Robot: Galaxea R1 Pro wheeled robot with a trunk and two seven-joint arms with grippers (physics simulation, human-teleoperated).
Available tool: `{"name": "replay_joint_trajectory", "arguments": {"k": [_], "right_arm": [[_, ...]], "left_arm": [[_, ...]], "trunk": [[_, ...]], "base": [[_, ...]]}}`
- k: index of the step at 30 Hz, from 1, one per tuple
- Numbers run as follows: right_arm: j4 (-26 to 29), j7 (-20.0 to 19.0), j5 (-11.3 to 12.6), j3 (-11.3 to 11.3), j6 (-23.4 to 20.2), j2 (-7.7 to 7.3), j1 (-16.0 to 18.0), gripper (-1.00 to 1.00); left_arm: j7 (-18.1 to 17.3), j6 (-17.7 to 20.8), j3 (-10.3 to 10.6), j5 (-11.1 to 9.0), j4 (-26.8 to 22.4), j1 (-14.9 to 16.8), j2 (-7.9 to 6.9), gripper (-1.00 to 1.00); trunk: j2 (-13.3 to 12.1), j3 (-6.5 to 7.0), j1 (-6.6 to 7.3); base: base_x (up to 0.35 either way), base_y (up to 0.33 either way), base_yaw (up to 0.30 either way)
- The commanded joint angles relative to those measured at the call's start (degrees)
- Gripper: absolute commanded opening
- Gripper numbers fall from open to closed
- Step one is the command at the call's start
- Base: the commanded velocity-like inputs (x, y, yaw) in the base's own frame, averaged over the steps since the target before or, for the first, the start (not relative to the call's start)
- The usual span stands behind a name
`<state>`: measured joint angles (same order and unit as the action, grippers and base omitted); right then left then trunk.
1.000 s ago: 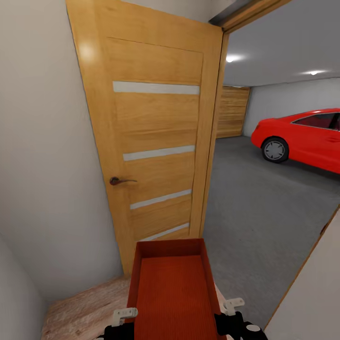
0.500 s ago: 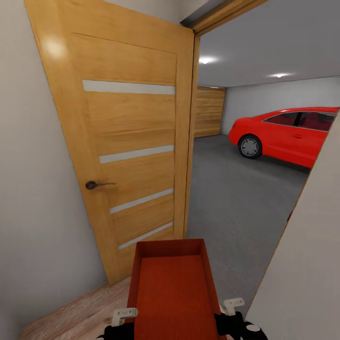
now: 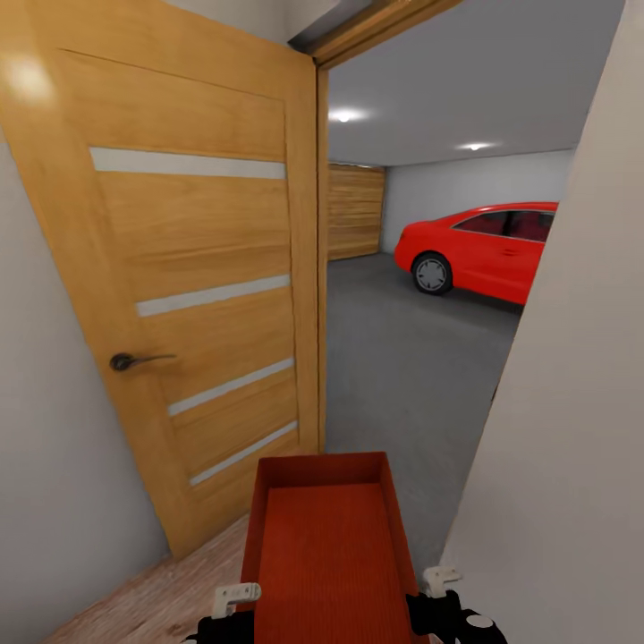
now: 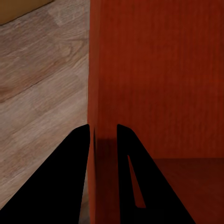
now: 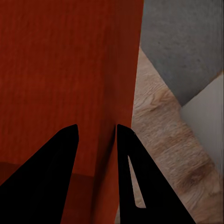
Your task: Move the two storage containers from the living room to the garage. In the garage, place one container on the floor and stack the other container on top of it (either order is fine).
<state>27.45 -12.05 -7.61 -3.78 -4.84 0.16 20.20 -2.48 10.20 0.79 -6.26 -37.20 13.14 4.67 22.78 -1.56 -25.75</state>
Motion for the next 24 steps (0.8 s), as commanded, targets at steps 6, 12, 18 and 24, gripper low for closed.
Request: {"name": "replay_joint_trajectory", "arguments": {"k": [6,12,18,24], "right_arm": [[-0.03,-3.33,-0.39,-0.18,-0.34,0.01,0.01,-1.0],[-0.03,-3.33,-0.39,-0.18,-0.33,0.01,0.01,-1.0],[-0.03,-3.33,-0.39,-0.18,-0.33,0.01,0.01,-1.0],[-0.03,-3.33,-0.39,-0.18,-0.29,0.01,0.01,-1.0]], "left_arm": [[2.95,-2.59,-4.66,0.11,-0.24,0.03,-1.33,-1.0],[2.95,-2.57,-4.66,0.11,-0.24,0.04,-1.33,-1.0],[2.98,-2.56,-4.66,0.11,-0.24,0.04,-1.33,-1.0],[3.0,-2.56,-4.74,0.11,-0.24,0.03,-1.33,-1.0]], "trunk": [[0.14,-0.14,-0.04],[0.14,-0.14,-0.04],[0.14,-0.14,-0.04],[0.14,-0.14,-0.04]], "base": [[0.0,0.0,-0.276],[0.0,0.0,-0.276],[0.011,0.017,-0.219],[0.125,0.237,-0.023]]}}
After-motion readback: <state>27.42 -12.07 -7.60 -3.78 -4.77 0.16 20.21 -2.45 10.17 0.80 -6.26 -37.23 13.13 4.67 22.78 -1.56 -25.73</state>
